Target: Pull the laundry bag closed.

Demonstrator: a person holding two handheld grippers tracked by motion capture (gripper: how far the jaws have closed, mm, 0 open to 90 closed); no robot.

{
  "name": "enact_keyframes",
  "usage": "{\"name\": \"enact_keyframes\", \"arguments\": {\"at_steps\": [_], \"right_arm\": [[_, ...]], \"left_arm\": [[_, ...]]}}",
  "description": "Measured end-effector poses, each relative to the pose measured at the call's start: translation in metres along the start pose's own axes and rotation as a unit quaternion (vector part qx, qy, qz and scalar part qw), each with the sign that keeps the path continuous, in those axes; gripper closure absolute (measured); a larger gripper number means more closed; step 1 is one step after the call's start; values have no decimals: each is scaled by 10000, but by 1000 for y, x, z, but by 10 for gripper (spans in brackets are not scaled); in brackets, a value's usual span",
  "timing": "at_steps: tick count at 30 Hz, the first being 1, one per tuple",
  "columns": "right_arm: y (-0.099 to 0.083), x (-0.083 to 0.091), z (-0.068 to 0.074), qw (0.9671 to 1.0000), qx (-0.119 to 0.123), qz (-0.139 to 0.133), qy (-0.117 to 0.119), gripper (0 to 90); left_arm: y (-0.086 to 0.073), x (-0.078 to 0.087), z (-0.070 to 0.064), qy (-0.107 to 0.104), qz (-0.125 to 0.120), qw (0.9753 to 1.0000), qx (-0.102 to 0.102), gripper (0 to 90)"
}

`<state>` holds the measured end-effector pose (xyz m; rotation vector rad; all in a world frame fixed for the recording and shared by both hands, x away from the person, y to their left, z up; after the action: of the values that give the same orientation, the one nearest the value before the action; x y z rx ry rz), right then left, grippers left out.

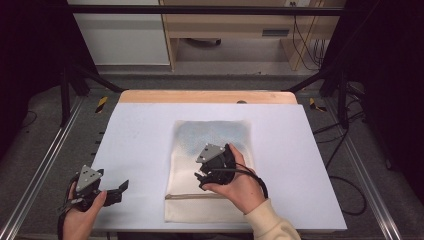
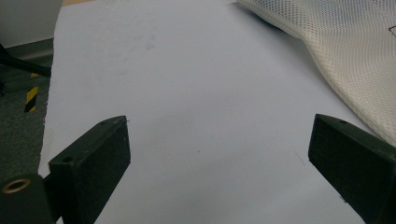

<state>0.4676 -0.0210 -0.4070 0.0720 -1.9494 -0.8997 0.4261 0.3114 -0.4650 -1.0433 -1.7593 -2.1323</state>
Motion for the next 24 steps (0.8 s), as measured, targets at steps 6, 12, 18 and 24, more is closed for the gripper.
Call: {"name": "enact_keyframes", "arguments": {"at_steps": [6, 12, 18, 24], "right_arm": [[15, -1, 8, 9993, 209, -4, 306, 270], [31, -5, 18, 9978, 512, 14, 427, 318], [42, -18, 25, 9946, 648, 253, 771, 332], [47, -26, 34, 9917, 768, 355, 967, 428]], "left_arm": [[0, 1, -2, 44, 62, 10000, -60, 56], [0, 2, -1, 43, 104, 9999, -47, 60], [1, 2, -1, 34, 123, 9999, -107, 60], [1, 2, -1, -14, 182, 9998, -109, 61]]}}
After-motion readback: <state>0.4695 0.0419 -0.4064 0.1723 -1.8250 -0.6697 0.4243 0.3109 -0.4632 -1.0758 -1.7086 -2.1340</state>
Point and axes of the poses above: each handheld gripper's, and its own axes: x roughly backward along the jaws, y roughly out of its top, z roughly to its left, the point moved 4 cm from there along -x, roughly forward along the jaws, and after that the axes turned 5 degrees about z, right-handed, at the moved point
